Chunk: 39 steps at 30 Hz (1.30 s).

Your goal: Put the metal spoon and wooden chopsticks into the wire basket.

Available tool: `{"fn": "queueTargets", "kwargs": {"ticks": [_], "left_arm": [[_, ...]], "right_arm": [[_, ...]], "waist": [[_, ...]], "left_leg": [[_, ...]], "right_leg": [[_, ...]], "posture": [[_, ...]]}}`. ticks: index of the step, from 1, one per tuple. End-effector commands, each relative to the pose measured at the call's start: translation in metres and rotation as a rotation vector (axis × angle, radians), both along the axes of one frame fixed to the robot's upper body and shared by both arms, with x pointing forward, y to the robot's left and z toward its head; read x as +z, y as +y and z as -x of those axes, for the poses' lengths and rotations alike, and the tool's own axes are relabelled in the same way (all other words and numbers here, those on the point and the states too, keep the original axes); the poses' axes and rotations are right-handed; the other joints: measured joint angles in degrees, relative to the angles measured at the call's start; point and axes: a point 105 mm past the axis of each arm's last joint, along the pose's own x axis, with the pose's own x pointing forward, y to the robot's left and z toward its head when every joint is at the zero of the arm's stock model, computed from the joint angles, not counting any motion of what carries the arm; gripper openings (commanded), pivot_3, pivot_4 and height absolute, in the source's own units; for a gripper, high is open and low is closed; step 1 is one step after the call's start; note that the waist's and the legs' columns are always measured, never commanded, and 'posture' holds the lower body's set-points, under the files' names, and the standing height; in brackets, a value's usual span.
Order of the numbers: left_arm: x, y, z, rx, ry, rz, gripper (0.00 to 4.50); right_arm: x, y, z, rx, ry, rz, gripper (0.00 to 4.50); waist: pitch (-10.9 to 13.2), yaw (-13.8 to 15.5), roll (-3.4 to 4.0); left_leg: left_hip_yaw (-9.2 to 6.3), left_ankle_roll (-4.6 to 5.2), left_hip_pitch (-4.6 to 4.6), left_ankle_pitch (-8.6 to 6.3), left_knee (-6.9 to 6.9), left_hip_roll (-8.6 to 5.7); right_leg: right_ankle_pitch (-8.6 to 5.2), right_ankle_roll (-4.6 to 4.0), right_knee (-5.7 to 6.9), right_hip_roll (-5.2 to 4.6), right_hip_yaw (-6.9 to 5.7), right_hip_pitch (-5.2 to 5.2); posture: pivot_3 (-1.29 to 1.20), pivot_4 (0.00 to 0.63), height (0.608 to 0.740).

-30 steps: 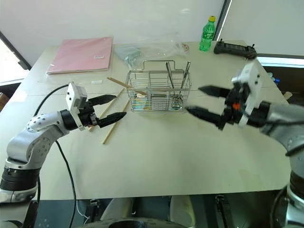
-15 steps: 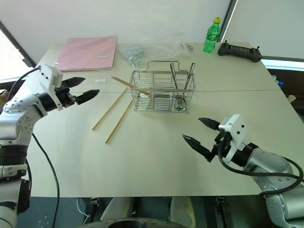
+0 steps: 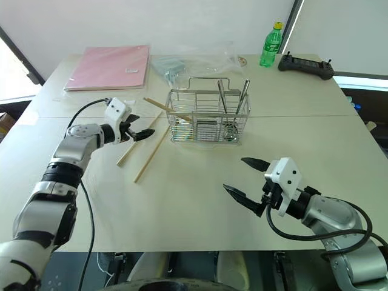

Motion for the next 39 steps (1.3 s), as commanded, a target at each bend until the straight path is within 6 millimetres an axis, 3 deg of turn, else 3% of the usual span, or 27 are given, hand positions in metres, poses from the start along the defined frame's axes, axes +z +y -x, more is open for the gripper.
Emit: {"fn": "queueTargets", "kwargs": {"ticks": [1, 7, 19, 26, 39], "left_arm": [[0.009, 0.0, -0.016, 0.066, -0.028, 0.002, 4.5], [-0.003, -0.006, -0.029, 0.146, 0.073, -0.105, 4.5], [0.029, -0.012, -0.035, 0.154, 0.196, -0.188, 4.5], [0.021, -0.012, -0.03, 0.146, 0.259, -0.312, 4.5], [0.016, -0.015, -0.031, 0.168, 0.26, -0.355, 4.5]], "right_arm": [[0.009, 0.004, 0.001, 0.013, -0.038, -0.017, 4.44], [0.013, 0.001, -0.002, -0.018, -0.053, -0.029, 4.44], [0.017, 0.004, -0.004, -0.054, -0.061, -0.073, 4.44], [0.019, 0.004, -0.007, -0.071, -0.07, -0.077, 4.44], [0.02, 0.003, -0.007, -0.097, -0.089, -0.089, 4.44]], "waist": [[0.01, 0.15, -0.02], [0.08, 0.17, -0.15], [0.11, 0.11, -0.21], [0.11, 0.03, -0.21], [0.1, 0.07, -0.2]], "left_leg": [[0.01, 0.0, 0.01, 0.0, 0.0, 0.0], [0.0, 0.0, 0.0, 0.0, 0.08, -0.05], [0.01, 0.0, 0.02, 0.0, 0.17, -0.05], [0.01, 0.0, 0.04, 0.0, 0.17, -0.05], [0.01, 0.01, 0.04, 0.0, 0.39, -0.04]], "right_leg": [[0.0, 0.0, 0.02, 0.0, 0.0, 0.0], [0.01, 0.19, 0.04, 0.0, -0.01, 0.05], [0.01, 0.23, 0.22, 0.0, -0.01, 0.05], [0.0, 0.23, 0.26, 0.01, -0.01, 0.05], [0.0, 0.24, 0.36, 0.01, 0.0, 0.1]], "posture": [[0.0, 0.15, 0.709], [0.0, 0.15, 0.709], [0.0, 0.15, 0.709], [0.0, 0.15, 0.709], [0.0, 0.15, 0.709]]}}
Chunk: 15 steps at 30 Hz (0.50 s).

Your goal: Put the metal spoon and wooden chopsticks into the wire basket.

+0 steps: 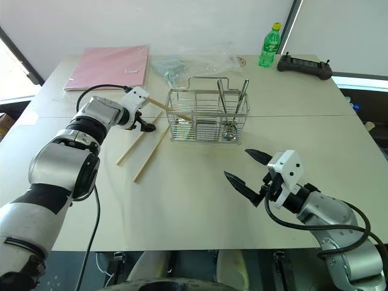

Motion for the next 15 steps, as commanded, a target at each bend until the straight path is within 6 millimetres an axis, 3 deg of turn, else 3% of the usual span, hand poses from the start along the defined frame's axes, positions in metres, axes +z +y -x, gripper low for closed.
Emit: {"fn": "queueTargets", "kwargs": {"ticks": [1, 4, 11, 15], "left_arm": [[0.0093, -0.003, -0.004, 0.004, -0.031, -0.016, 4.5], [0.0074, -0.0046, -0.0039, 0.006, -0.029, -0.01, 3.6], [0.0037, -0.0045, -0.0032, 0.014, -0.023, -0.006, 0.02], [0.0028, -0.0025, -0.0029, 0.019, -0.021, -0.013, 0.02]], "right_arm": [[0.0125, 0.0045, 0.0038, 0.015, -0.064, -0.002, 4.44], [0.0148, 0.0036, 0.0026, 0.012, -0.07, -0.002, 4.5], [0.0168, 0.0034, 0.0017, 0.008, -0.076, -0.005, 4.5], [0.0174, 0.0046, 0.0015, 0.01, -0.078, -0.006, 4.5]], "waist": [[0.0, 0.0, 0.01], [0.0, 0.02, 0.01], [0.0, -0.11, 0.01], [0.0, -0.06, 0.01]], "left_leg": [[0.0, 0.0, 0.0, 0.0, 0.03, 0.0], [0.0, 0.0, 0.0, 0.0, 0.12, 0.0], [0.0, 0.0, -0.02, -0.01, 0.19, 0.0], [0.0, 0.0, -0.02, -0.01, 0.2, 0.0]], "right_leg": [[0.0, 0.0, 0.01, 0.0, 0.0, 0.02], [0.01, 0.03, 0.01, 0.0, 0.0, 0.06], [0.03, 0.06, 0.02, 0.0, 0.0, 0.06], [0.03, 0.06, 0.02, 0.0, 0.0, 0.07]], "posture": [[0.0, 0.15, 0.709], [0.0, 0.15, 0.709], [0.0, 0.15, 0.709], [0.0, 0.15, 0.709]]}}
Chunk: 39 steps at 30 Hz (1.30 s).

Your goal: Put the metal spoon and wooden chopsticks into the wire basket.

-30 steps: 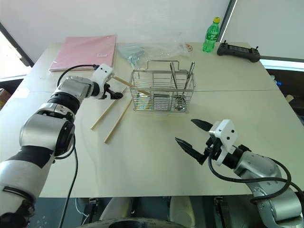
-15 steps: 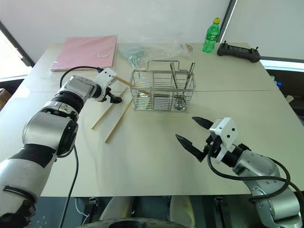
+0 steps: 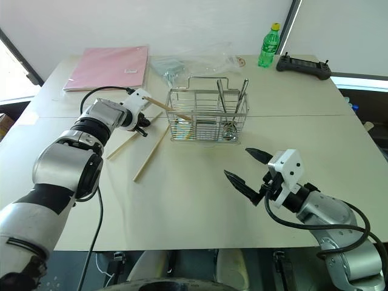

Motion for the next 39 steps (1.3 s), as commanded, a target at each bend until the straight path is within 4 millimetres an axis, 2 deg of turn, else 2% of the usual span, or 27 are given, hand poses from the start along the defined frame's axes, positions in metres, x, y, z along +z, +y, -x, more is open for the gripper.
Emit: {"fn": "queueTargets", "kwargs": {"ticks": [1, 7, 10, 12, 14, 18, 21, 24, 27, 30, 33, 36, 39], "left_arm": [[0.008, 0.003, -0.003, 0.007, -0.021, -0.016, 0.02], [0.019, 0.013, -0.007, 0.068, -0.071, 0.028, 0.02], [0.039, 0.02, -0.015, 0.134, -0.177, 0.108, 0.02], [0.07, 0.027, -0.023, 0.221, -0.288, 0.271, 0.02], [0.096, 0.04, -0.024, 0.312, -0.328, 0.422, 0.02], [0.145, 0.058, -0.025, 0.34, -0.49, 0.512, 0.02], [0.2, 0.054, -0.02, 0.263, -0.672, 0.714, 0.02], [0.254, 0.045, -0.005, 0.114, -0.833, 0.931, 0.02], [0.289, 0.037, 0.014, -0.019, -0.945, 1.121, 0.02], [0.298, 0.02, 0.025, -0.124, -0.967, 1.183, 0.02], [0.296, -0.002, 0.033, -0.19, -0.975, 1.207, 0.02], [0.285, -0.025, 0.037, -0.251, -0.948, 1.196, 0.02], [0.262, -0.051, 0.039, -0.293, -0.888, 1.166, 0.02]], "right_arm": [[0.015, 0.005, 0.003, 0.018, -0.067, -0.001, 4.5], [0.015, 0.005, 0.003, 0.019, -0.064, 0.0, 4.5], [0.015, 0.003, 0.004, 0.018, -0.06, 0.003, 4.5], [0.015, 0.003, 0.003, 0.018, -0.057, 0.005, 4.5], [0.016, 0.003, 0.004, 0.019, -0.052, 0.004, 4.5], [0.017, 0.004, 0.005, 0.022, -0.046, 0.002, 4.5], [0.018, 0.003, 0.004, 0.019, -0.044, -0.001, 4.5], [0.019, 0.004, 0.003, 0.018, -0.042, -0.003, 4.5], [0.02, 0.004, 0.003, 0.017, -0.041, -0.003, 4.5], [0.02, 0.003, 0.002, 0.015, -0.04, -0.003, 4.5], [0.021, 0.004, 0.002, 0.014, -0.038, -0.004, 4.5], [0.022, 0.003, 0.001, 0.008, -0.04, -0.007, 4.5], [0.023, 0.002, 0.001, -0.004, -0.041, -0.012, 4.5]], "waist": [[0.0, -0.01, 0.0], [0.0, -0.07, 0.0], [0.0, -0.03, 0.0], [0.01, -0.04, -0.01], [0.03, -0.04, -0.04], [0.04, -0.02, -0.07], [0.03, 0.17, -0.06], [0.04, 0.1, -0.06], [0.04, 0.05, -0.06], [0.02, 0.01, -0.04], [-0.01, 0.06, 0.02], [-0.01, 0.06, 0.02], [-0.01, 0.08, 0.02]], "left_leg": [[0.0, 0.0, 0.0, 0.0, 0.0, 0.0], [0.0, 0.0, 0.0, 0.0, 0.01, 0.0], [-0.01, 0.0, 0.0, 0.0, 0.01, 0.0], [-0.02, 0.0, 0.0, 0.0, 0.01, 0.01], [-0.03, 0.0, -0.02, 0.0, 0.01, 0.01], [-0.03, 0.0, -0.03, 0.0, 0.02, 0.0], [-0.04, -0.01, 0.0, 0.0, 0.01, 0.0], [-0.06, -0.02, -0.03, 0.0, 0.07, 0.0], [-0.05, -0.02, -0.05, 0.0, 0.11, 0.0], [-0.05, -0.03, -0.03, 0.0, 0.1, 0.0], [-0.05, -0.03, 0.02, 0.0, 0.12, 0.0], [-0.06, -0.02, 0.04, 0.0, 0.19, 0.0], [-0.06, -0.03, 0.03, 0.01, 0.25, 0.0]], "right_leg": [[0.0, 0.0, 0.0, 0.0, 0.0, 0.0], [0.0, 0.0, 0.01, 0.0, 0.0, 0.0], [0.0, 0.0, 0.01, 0.0, 0.0, -0.01], [0.01, 0.0, 0.01, 0.0, 0.0, -0.02], [0.01, 0.0, 0.01, 0.0, 0.0, -0.04], [0.02, 0.01, 0.02, 0.0, 0.0, -0.04], [0.03, 0.01, 0.02, -0.01, 0.0, 0.0], [0.04, 0.02, 0.01, -0.01, 0.0, 0.02], [0.07, 0.0, 0.0, -0.02, 0.01, 0.01], [0.09, -0.04, 0.0, -0.02, 0.02, 0.04], [0.1, -0.05, 0.0, -0.02, 0.03, 0.1], [0.1, -0.03, 0.02, -0.01, 0.03, 0.15], [0.13, -0.05, 0.02, 0.0, 0.04, 0.15]], "posture": [[0.0, 0.15, 0.709], [0.0, 0.15, 0.709], [0.0, 0.15, 0.709], [0.0, 0.15, 0.709], [0.0, 0.15, 0.709], [0.0, 0.15, 0.709], [0.0, 0.15, 0.709], [0.0, 0.15, 0.709], [0.0, 0.15, 0.709], [0.0, 0.15, 0.709], [0.0, 0.15, 0.709], [0.0, 0.15, 0.709], [0.0, 0.15, 0.709]]}}
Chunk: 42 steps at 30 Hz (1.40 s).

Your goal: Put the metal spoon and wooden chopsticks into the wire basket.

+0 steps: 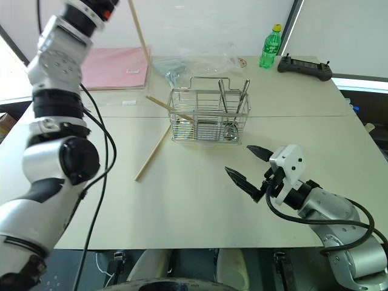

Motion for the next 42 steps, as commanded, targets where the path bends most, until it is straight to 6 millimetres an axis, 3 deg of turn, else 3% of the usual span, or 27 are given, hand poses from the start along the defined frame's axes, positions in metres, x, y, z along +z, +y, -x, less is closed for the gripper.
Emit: {"fn": "queueTargets", "kwargs": {"ticks": [1, 6, 13, 16, 22, 30, 35, 42], "left_arm": [[-0.002, -0.026, 0.014, -0.042, -0.056, -0.073, 0.02], [-0.028, -0.052, 0.016, -0.056, -0.051, -0.146, 0.02], [-0.039, -0.066, 0.016, -0.067, -0.06, -0.193, 0.02], [-0.041, -0.066, 0.016, -0.072, -0.047, -0.187, 1.15], [-0.041, -0.066, 0.021, -0.096, -0.046, -0.196, 4.19], [-0.028, -0.046, 0.018, -0.056, -0.017, -0.185, 4.19], [-0.015, -0.002, 0.004, 0.048, 0.058, -0.216, 4.19], [-0.032, 0.05, -0.023, 0.277, 0.216, -0.366, 4.19]], "right_arm": [[0.016, 0.003, 0.004, 0.009, -0.064, -0.001, 4.5], [0.017, 0.003, 0.005, -0.001, -0.064, -0.003, 4.5], [0.016, 0.005, 0.007, -0.003, -0.063, -0.005, 4.5], [0.014, 0.005, 0.009, -0.002, -0.064, 0.003, 4.5], [0.015, -0.001, 0.005, -0.028, -0.073, -0.008, 4.5], [0.012, 0.001, 0.006, -0.018, -0.071, -0.016, 4.5], [0.012, 0.004, 0.005, -0.005, -0.075, -0.011, 4.5], [0.013, 0.007, 0.001, -0.007, -0.09, -0.025, 4.5]], "waist": [[0.0, 0.01, 0.0], [0.0, 0.01, 0.0], [0.0, 0.03, 0.0], [0.0, 0.05, 0.0], [0.0, 0.06, 0.0], [0.0, 0.02, 0.0], [0.01, -0.04, 0.01], [-0.01, 0.11, 0.04]], "left_leg": [[0.0, 0.0, -0.01, 0.0, 0.01, 0.0], [0.01, 0.0, -0.02, 0.0, -0.03, -0.02], [0.02, 0.01, -0.02, 0.0, -0.01, -0.02], [0.01, 0.01, -0.02, 0.0, -0.03, -0.01], [0.01, 0.01, -0.02, 0.0, -0.03, -0.01], [0.0, 0.01, -0.01, 0.0, -0.03, -0.01], [0.0, 0.01, -0.02, 0.0, -0.06, 0.0], [-0.03, 0.02, 0.02, 0.0, -0.08, -0.01]], "right_leg": [[0.01, -0.01, -0.01, 0.0, 0.0, 0.0], [0.09, -0.15, -0.03, 0.0, 0.02, -0.03], [-0.01, 0.02, -0.04, 0.01, 0.02, -0.01], [-0.01, 0.01, -0.04, 0.01, 0.02, -0.02], [0.0, 0.0, -0.05, 0.01, 0.02, -0.01], [-0.01, 0.02, -0.04, 0.03, 0.01, -0.02], [-0.01, 0.02, -0.03, 0.06, 0.02, -0.06], [-0.04, 0.06, -0.03, 0.08, 0.0, -0.02]], "posture": [[0.0, 0.15, 0.709], [0.0, 0.15, 0.709], [0.0, 0.15, 0.709], [0.0, 0.15, 0.709], [0.0, 0.15, 0.709], [0.0, 0.15, 0.709], [0.0, 0.15, 0.709], [0.0, 0.15, 0.709]]}}
